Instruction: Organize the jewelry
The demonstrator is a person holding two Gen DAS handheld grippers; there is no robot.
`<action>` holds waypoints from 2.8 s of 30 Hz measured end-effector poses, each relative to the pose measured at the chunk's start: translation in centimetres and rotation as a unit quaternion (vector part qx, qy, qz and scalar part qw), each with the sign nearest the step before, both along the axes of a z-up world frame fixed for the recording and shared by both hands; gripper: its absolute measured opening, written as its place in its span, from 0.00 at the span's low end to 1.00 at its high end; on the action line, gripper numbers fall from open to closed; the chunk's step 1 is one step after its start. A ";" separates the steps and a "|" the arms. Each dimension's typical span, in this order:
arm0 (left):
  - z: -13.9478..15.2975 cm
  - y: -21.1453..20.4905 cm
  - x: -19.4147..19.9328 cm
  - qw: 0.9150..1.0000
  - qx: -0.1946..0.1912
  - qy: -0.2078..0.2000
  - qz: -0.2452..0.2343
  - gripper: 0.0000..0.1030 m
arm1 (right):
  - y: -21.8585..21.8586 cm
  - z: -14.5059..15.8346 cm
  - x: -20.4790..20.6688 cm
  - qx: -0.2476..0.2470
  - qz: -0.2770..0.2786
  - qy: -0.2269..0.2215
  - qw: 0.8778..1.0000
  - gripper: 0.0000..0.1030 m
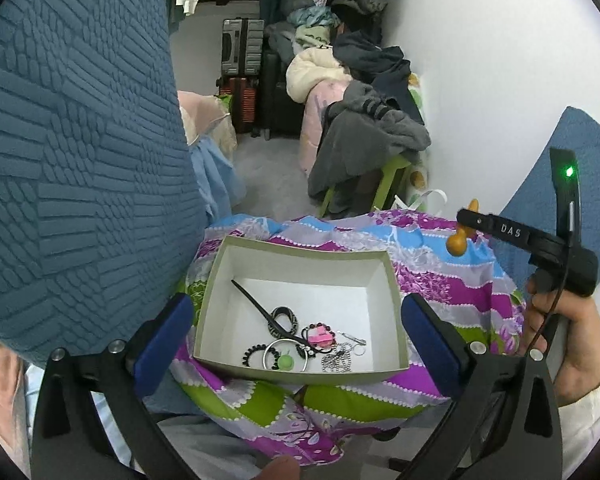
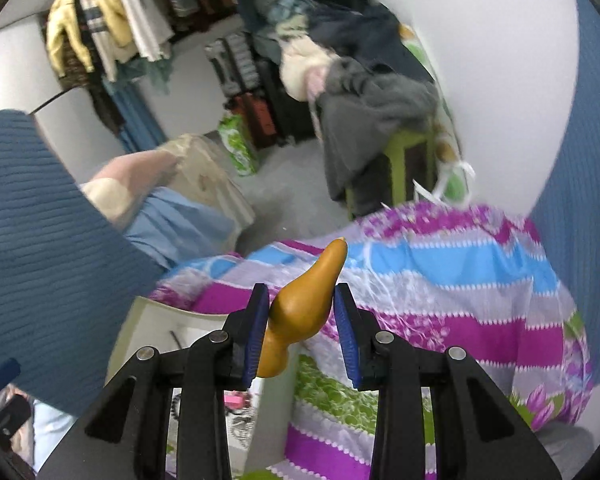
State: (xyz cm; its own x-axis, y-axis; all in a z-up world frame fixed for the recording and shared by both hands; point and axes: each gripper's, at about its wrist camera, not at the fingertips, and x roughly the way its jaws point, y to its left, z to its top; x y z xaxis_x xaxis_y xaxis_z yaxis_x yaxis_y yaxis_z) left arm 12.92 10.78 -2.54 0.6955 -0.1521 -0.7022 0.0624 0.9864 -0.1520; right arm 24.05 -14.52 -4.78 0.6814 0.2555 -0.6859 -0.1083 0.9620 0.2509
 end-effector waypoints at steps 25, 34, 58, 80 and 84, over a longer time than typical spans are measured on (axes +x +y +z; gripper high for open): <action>-3.3 3.1 -1.2 0.998 0.000 0.029 0.048 1.00 | 11.2 -11.2 -2.8 -0.067 0.147 0.091 0.983 0.28; -3.9 3.0 -1.3 0.998 -0.003 0.047 0.051 1.00 | 11.0 -11.2 -3.2 -0.073 0.156 0.103 0.980 0.43; 6.9 -0.5 -5.6 0.998 0.001 -0.054 0.041 1.00 | 4.3 10.9 -11.6 -0.041 0.093 -0.144 0.984 1.00; 3.0 -1.7 -8.9 0.999 0.015 -0.027 0.041 1.00 | 2.2 4.3 -19.3 -0.023 0.045 -0.096 0.994 1.00; 2.1 -1.7 -9.3 0.999 0.021 -0.017 0.038 1.00 | 2.3 3.7 -20.1 -0.022 0.043 -0.090 0.995 1.00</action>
